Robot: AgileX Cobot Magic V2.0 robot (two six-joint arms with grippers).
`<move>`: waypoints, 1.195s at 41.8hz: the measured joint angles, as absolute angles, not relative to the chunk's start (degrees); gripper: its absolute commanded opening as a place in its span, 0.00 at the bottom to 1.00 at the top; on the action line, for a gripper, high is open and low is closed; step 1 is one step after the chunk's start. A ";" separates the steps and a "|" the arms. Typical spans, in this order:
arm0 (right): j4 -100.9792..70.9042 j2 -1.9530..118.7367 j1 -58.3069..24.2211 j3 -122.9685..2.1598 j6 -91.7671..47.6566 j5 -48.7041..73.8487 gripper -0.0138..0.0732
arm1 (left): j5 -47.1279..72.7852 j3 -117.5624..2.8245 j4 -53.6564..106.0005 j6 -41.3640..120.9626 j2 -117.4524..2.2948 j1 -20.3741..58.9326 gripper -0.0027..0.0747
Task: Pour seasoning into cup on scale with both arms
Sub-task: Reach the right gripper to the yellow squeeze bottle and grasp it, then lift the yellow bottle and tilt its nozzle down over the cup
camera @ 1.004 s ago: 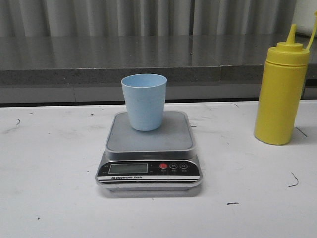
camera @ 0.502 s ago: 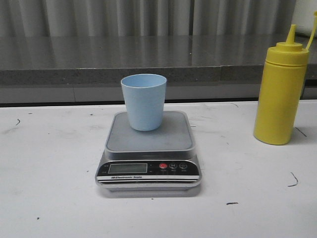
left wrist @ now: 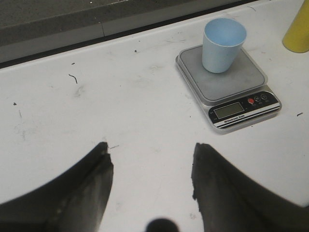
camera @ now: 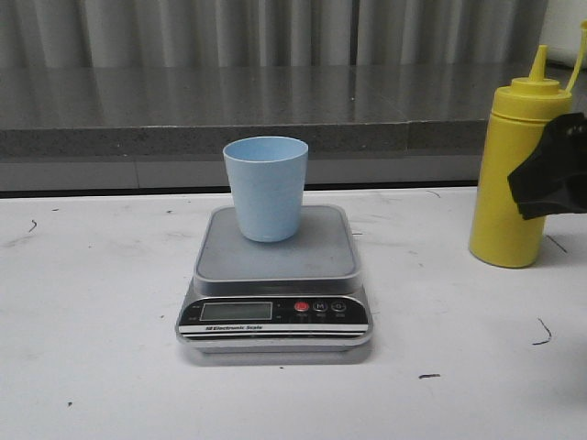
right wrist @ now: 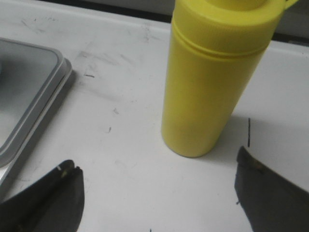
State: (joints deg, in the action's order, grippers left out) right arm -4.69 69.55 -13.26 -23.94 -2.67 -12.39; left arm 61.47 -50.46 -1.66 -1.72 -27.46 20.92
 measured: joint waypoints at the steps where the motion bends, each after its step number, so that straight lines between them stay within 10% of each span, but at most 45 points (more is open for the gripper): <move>1: -4.69 70.55 -13.26 -23.51 -2.67 -14.84 0.90 | 61.47 -50.46 -1.66 -1.72 -27.46 20.92 0.50; 27: -9.92 96.45 -13.03 -22.86 -2.70 -53.01 0.90 | 61.47 -50.46 -1.66 -1.72 -27.46 20.92 0.50; 50: -14.74 109.13 -13.03 -31.95 -2.70 -62.39 0.90 | 61.47 -50.46 -1.66 -1.72 -27.46 20.92 0.50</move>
